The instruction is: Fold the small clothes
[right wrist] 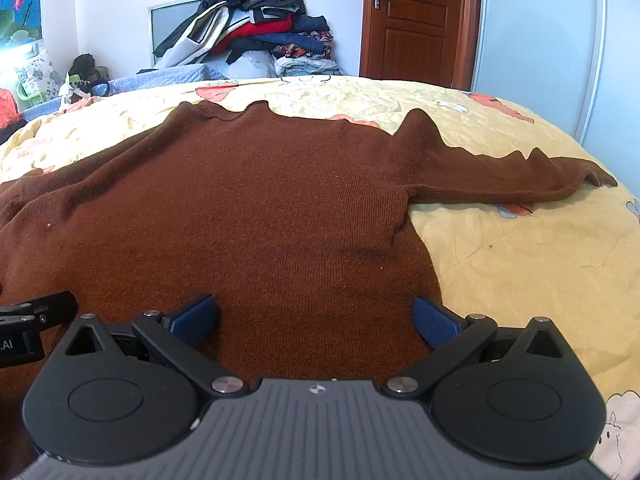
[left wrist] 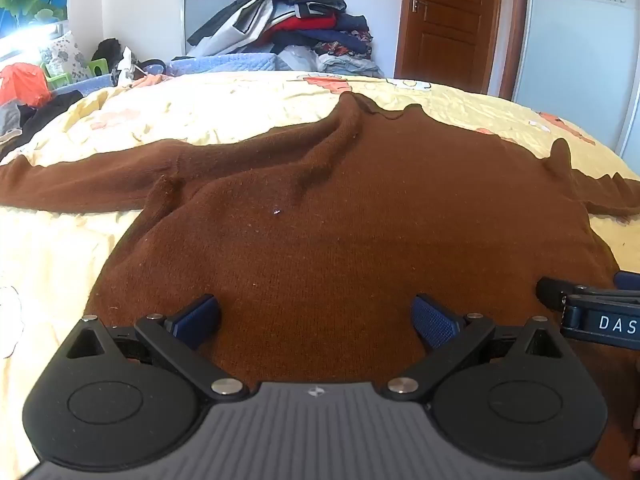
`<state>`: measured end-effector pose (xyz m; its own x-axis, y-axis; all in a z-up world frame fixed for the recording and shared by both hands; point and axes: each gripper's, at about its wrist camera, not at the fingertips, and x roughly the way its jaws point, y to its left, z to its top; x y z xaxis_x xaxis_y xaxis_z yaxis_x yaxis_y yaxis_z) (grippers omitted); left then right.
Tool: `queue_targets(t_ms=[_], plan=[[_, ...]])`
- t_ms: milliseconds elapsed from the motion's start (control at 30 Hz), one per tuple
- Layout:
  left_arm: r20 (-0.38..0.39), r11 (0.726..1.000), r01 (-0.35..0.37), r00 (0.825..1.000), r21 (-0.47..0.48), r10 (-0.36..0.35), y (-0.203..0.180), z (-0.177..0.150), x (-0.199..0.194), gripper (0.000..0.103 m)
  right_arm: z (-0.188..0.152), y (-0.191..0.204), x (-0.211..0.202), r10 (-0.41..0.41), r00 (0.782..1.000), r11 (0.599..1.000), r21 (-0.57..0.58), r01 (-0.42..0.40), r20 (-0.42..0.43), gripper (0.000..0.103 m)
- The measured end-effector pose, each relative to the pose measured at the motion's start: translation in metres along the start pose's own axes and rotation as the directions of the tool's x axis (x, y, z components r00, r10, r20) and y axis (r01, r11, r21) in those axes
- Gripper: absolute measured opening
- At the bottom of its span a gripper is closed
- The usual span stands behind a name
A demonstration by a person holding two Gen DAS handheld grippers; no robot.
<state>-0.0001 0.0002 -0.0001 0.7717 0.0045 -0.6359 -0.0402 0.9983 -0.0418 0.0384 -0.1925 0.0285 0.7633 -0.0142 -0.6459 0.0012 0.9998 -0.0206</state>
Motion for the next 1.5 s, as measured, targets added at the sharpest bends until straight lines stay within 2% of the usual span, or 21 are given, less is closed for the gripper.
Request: queue_targets(t_ms=[100, 633, 1500], plan=[[-0.008, 1.0, -0.019, 1.0, 0.022, 0.02, -0.0017, -0.0001, 0.0006, 0.103, 0.0, -0.0001, 0.0, 0.001, 1.0, 1.0, 0.001, -0.001, -0.001, 0.103], [0.0, 0.999, -0.039, 0.999, 0.018, 0.039, -0.005, -0.0008, 0.0009, 0.103, -0.0007, -0.0001, -0.0004, 0.001, 1.0, 1.0, 0.002, -0.001, 0.001, 0.103], [0.002, 0.999, -0.039, 0.999, 0.017, 0.039, -0.0054, -0.0015, 0.0016, 0.103, -0.0008, -0.0002, 0.0, 0.0, 1.0, 1.0, 0.0, 0.0, 0.005, 0.103]])
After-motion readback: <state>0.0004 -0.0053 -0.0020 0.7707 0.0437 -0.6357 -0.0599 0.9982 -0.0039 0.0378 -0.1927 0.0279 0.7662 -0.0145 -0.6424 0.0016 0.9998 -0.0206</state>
